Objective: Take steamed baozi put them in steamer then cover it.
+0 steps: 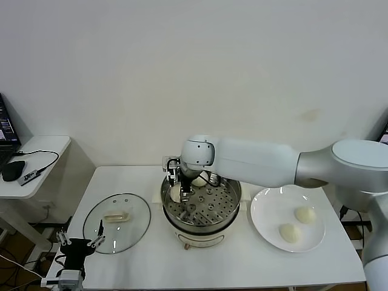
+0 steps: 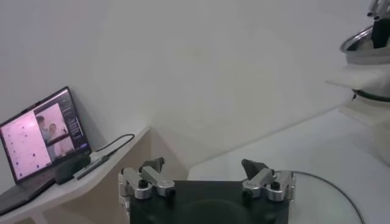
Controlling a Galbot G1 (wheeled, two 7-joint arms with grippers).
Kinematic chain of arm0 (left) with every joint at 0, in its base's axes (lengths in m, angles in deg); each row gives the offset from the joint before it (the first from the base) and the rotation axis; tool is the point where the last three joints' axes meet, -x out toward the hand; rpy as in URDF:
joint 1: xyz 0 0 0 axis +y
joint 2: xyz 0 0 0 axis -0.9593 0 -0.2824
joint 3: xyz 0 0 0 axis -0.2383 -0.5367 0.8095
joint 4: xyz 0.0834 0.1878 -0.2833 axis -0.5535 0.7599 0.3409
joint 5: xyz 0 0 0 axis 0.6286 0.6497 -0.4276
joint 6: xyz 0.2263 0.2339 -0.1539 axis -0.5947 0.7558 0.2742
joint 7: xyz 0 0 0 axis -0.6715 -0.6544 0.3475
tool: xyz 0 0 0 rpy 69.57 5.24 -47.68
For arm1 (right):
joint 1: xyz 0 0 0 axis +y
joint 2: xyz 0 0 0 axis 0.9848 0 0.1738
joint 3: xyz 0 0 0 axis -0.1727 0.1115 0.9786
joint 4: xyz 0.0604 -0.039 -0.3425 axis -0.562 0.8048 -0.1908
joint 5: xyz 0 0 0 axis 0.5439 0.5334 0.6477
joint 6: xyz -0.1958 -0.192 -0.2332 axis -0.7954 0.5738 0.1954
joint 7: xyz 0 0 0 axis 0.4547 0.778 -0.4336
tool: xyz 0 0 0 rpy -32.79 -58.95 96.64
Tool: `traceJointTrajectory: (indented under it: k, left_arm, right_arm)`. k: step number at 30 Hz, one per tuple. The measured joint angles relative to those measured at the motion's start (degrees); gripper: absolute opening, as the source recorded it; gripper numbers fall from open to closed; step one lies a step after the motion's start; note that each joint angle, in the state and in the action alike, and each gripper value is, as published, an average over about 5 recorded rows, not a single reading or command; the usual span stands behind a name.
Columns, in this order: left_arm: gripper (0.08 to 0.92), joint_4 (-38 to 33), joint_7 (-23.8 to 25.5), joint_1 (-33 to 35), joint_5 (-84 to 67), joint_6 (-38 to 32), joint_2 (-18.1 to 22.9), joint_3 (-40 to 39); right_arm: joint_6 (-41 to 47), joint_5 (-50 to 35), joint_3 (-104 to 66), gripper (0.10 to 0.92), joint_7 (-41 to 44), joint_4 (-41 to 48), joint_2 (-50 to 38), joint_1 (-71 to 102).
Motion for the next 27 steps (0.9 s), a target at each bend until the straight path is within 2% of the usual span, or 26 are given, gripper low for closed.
traceJointTrajectory:
  k: [6,12,27]
  left_arm:
    - [0.823,-0.2,0.1,0.1,0.0,0.0,-0.3,0.0]
    - [0.823,-0.3,0.2,0.1,0.0,0.2,-0.9,-0.4]
    - [0.823,-1.2,0.6,0.9,0.9,0.4,-1.3,-2.1]
  right_arm:
    - [-0.3,0.2,0.5,0.822,2.9,-3.2,-3.2,-3.3]
    - [-2.3,2.0,1.5,0.823,7.5,-8.8,-10.0,-8.5]
    - [-13.0,14.4,0.9,0.823,18.5,-21.1,-36.6,-12.2]
